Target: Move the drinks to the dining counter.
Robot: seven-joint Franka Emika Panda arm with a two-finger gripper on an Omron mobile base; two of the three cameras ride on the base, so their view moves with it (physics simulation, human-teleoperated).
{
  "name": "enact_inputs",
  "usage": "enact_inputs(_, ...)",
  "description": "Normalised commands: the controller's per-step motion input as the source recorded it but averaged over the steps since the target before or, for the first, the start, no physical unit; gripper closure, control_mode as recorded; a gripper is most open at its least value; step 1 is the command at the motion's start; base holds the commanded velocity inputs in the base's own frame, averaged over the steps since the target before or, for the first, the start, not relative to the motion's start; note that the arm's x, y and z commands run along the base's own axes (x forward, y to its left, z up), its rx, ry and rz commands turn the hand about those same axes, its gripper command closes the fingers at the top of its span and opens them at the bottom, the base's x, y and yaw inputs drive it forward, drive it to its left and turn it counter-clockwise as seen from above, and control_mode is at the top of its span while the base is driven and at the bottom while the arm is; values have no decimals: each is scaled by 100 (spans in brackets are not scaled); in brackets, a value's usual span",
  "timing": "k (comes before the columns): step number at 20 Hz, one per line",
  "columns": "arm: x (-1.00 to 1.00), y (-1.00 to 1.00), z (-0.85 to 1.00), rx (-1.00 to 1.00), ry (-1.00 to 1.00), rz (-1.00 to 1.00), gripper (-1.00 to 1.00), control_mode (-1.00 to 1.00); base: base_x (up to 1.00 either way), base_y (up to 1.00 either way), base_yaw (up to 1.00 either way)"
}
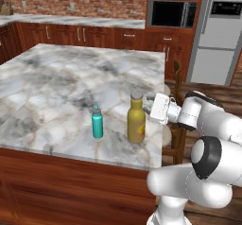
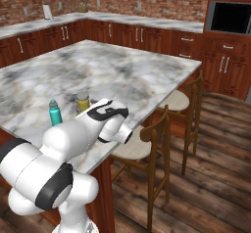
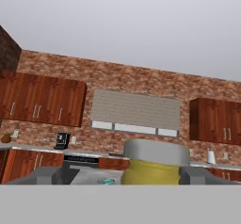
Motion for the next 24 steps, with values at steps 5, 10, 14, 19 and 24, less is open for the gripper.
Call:
enact_inputs(5, 0, 0, 0, 0, -2, 0, -100, -100, 0, 0, 0)
enact_inputs(10, -28, -6, 3, 0, -10, 0, -100, -100, 0, 0, 0)
enact_inputs(14, -44, -15, 45, 4, -12, -7, -100, -100, 0, 0, 0)
enact_inputs(19, -50, -30, 96, 12, 5, -29, -100, -100, 0, 0, 0)
enact_inputs(24, -59, -21, 100, 12, 26, -29, -100, -100, 0, 0, 0)
